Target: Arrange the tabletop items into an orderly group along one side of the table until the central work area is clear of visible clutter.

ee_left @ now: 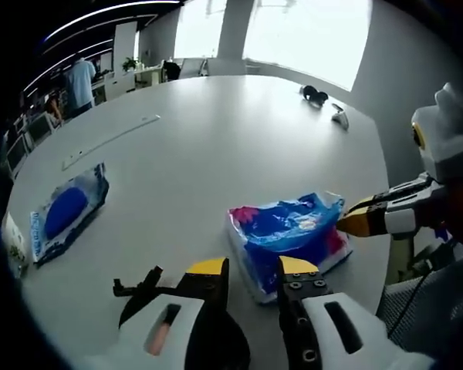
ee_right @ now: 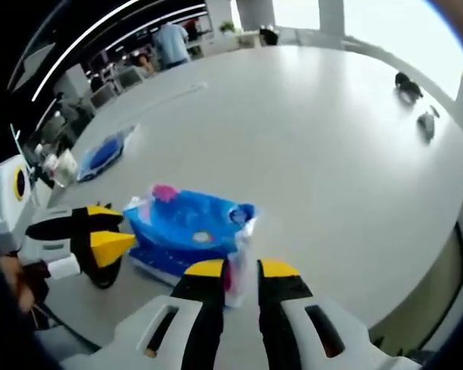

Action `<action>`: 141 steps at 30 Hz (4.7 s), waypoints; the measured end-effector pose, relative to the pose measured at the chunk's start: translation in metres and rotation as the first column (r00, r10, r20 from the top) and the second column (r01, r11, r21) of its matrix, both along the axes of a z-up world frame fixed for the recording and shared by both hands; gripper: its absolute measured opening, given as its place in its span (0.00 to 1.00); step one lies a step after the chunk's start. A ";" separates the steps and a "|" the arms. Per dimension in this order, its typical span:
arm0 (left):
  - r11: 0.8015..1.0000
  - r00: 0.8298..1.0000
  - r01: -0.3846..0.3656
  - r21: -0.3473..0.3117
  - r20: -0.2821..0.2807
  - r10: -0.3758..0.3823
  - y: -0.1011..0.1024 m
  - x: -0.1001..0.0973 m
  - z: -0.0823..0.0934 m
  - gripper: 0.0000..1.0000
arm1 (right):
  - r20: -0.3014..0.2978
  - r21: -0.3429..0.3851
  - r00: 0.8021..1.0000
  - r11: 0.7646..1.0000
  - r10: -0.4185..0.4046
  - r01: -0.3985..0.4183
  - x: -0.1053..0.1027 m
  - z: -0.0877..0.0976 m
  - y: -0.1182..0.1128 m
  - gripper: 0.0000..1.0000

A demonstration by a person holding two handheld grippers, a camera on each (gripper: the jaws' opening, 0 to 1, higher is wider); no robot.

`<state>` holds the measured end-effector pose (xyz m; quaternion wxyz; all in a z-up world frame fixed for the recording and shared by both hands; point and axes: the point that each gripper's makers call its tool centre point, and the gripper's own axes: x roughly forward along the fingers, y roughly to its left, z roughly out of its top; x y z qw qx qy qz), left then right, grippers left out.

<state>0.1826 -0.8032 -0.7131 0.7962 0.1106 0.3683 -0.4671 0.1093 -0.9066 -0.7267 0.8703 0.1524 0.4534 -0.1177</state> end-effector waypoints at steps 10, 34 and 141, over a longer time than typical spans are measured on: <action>1.000 1.000 0.000 0.004 -0.011 0.000 -0.002 0.002 -0.006 0.18 | -0.016 0.009 1.000 1.000 0.004 -0.004 0.003 -0.005 0.000 0.10; 1.000 1.000 -0.009 -0.022 -0.011 0.008 -0.003 0.004 0.004 0.08 | -0.004 0.002 1.000 1.000 0.004 -0.004 0.005 0.003 0.001 0.01; 0.951 0.946 -0.287 -0.117 0.118 0.300 0.046 0.178 0.067 0.00 | 0.124 -0.063 0.961 0.968 0.249 -0.243 0.209 0.067 0.029 0.00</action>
